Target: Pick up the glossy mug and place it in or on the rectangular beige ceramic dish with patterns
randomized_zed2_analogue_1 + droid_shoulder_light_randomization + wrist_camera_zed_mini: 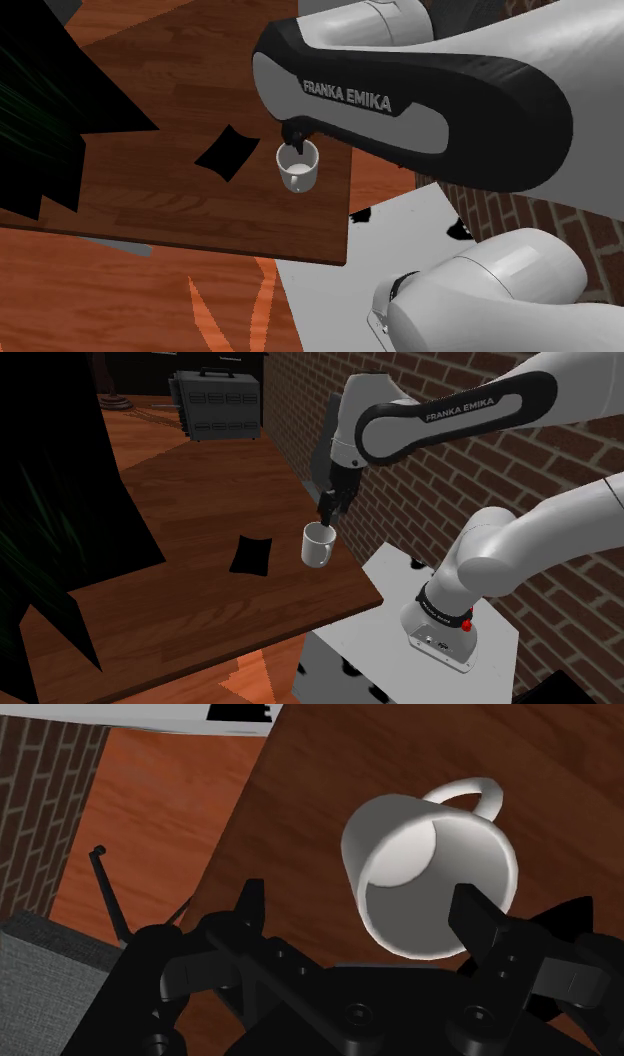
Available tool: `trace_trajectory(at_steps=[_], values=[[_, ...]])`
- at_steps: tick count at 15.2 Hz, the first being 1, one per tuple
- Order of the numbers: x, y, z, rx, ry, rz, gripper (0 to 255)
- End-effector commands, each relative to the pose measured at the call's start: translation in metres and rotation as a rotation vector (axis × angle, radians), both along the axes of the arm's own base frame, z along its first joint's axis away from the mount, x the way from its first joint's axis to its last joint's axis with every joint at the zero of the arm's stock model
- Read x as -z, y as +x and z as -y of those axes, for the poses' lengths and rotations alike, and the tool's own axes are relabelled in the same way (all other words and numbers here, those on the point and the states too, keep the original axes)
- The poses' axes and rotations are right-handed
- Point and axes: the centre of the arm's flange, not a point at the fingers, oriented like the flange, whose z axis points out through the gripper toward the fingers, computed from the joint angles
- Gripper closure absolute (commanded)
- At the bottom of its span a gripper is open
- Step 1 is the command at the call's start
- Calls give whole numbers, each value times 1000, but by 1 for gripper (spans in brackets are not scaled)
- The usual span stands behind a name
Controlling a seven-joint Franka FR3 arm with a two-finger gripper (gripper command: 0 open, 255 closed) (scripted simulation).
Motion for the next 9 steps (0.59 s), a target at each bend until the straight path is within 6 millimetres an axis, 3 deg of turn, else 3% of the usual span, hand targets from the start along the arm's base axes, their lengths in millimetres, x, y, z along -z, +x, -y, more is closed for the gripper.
trace_trajectory(at_steps=[1, 9], values=[[18, 5, -9, 0, 1, 7, 0], [58, 4, -11, 0, 1, 7, 0]])
